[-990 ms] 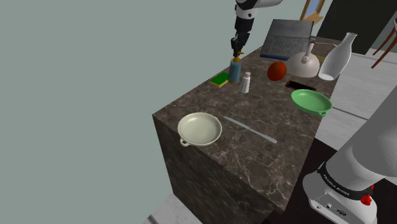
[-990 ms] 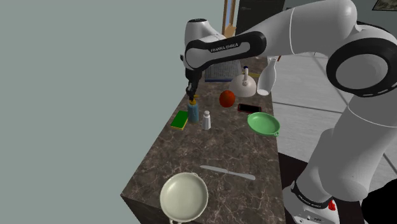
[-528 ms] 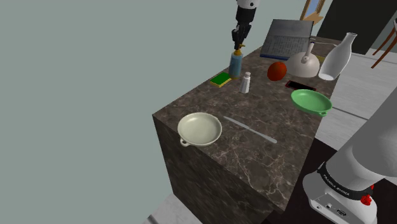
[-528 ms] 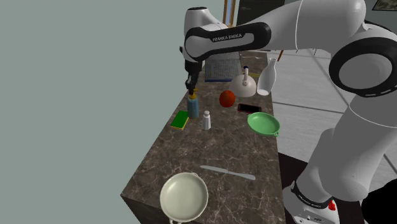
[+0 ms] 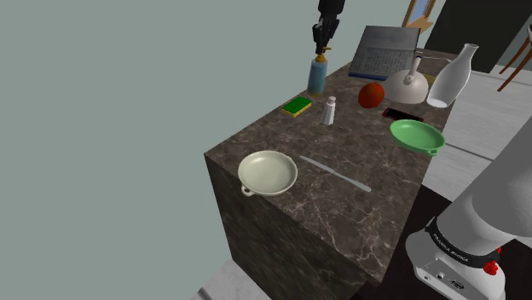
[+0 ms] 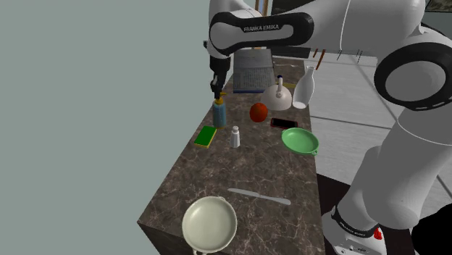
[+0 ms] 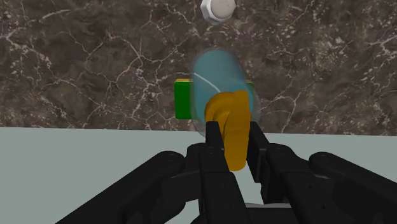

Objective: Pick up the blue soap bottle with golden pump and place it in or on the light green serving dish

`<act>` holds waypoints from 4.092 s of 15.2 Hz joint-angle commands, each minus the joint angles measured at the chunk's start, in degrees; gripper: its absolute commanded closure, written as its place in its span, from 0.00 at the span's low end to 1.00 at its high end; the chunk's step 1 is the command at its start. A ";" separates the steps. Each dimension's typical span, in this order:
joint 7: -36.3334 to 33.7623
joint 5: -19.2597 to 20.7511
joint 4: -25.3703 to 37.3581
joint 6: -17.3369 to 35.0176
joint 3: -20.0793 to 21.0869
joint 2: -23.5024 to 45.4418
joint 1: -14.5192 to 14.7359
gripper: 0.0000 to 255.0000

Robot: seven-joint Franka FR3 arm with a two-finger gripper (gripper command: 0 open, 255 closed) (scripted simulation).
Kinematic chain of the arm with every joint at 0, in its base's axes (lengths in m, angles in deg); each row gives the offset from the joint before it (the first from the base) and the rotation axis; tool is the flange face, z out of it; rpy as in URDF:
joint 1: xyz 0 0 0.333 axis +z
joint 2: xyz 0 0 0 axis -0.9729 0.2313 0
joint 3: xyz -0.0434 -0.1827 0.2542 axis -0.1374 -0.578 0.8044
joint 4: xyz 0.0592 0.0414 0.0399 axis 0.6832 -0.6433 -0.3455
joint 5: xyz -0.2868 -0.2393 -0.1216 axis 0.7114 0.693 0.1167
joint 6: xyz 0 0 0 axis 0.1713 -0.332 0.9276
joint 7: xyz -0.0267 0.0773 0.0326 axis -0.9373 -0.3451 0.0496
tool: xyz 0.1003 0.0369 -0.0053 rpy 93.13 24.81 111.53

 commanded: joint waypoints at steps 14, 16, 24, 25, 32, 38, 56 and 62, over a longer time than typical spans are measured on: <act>6.44 3.08 -14.30 -5.37 -3.56 -19.91 -3.57 1.00; 7.75 3.83 -16.45 -6.40 -4.36 -23.17 -4.32 1.00; 13.70 7.35 -22.15 -11.97 -7.98 -34.88 -7.72 1.00; 14.53 7.84 -22.54 -12.79 -8.49 -36.17 -8.17 1.00; 20.97 11.63 -23.36 -18.99 -12.46 -43.90 -11.34 1.00; 21.44 12.65 -28.22 -16.20 -13.28 -46.09 -12.07 1.00; 20.97 15.18 -44.03 -3.64 -15.59 -49.39 -13.58 1.00; 20.91 16.19 -48.72 0.86 -16.70 -49.59 -14.06 1.00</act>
